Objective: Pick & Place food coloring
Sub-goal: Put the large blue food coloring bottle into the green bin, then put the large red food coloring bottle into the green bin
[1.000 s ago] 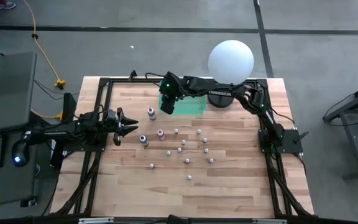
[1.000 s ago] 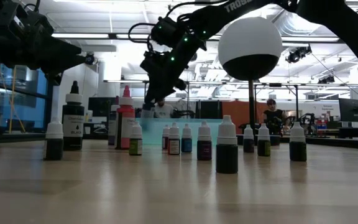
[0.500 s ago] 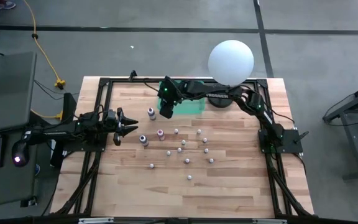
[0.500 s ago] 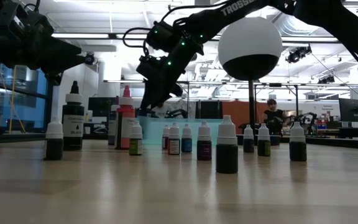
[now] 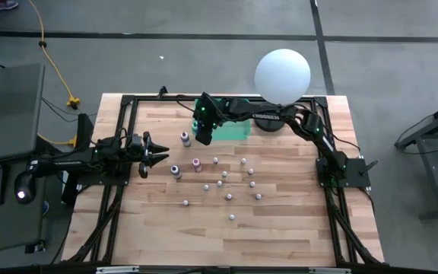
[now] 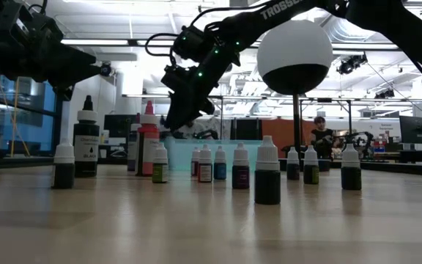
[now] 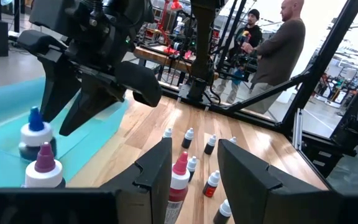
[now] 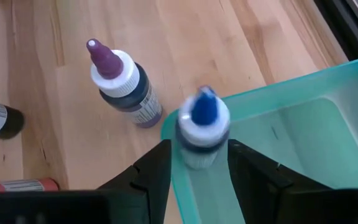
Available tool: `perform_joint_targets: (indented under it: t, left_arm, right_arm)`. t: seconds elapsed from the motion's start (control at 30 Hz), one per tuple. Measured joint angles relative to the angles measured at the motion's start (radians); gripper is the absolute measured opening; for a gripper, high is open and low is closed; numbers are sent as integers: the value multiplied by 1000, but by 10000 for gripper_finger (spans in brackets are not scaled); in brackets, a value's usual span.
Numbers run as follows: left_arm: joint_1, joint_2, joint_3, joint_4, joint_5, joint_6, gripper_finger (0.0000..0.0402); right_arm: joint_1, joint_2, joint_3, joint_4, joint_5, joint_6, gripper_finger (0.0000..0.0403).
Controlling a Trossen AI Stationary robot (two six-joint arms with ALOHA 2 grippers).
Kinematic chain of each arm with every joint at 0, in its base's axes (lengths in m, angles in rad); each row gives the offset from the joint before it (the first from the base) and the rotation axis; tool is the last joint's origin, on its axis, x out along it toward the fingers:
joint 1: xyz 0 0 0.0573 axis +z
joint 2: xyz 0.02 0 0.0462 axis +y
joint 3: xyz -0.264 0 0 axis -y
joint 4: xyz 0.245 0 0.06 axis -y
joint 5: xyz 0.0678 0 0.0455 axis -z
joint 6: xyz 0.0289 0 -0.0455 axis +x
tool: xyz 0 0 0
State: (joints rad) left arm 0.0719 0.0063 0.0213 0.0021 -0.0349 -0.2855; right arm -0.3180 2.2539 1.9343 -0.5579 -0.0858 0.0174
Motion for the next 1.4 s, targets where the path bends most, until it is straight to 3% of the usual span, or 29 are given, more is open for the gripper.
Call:
perform_joint_targets:
  t: [0.47,0.67,0.97,1.1,1.4]
  left_arm:
    - [0,0,0,0,0,0,129]
    - [0,0,0,0,0,0,129]
    - [0,0,0,0,0,0,129]
    - [0,0,0,0,0,0,129]
    - [0,1,0,0,0,0,129]
  right_arm:
    - [-3,-4,41,-49,5,-46,172]
    - [-3,-5,167,-184,14,-128,172]
    - [-1,-8,425,-383,-152,-219,172]
    - [4,-67,400,-374,-159,-217,172]
    - [43,-74,393,-356,-176,-193,168]
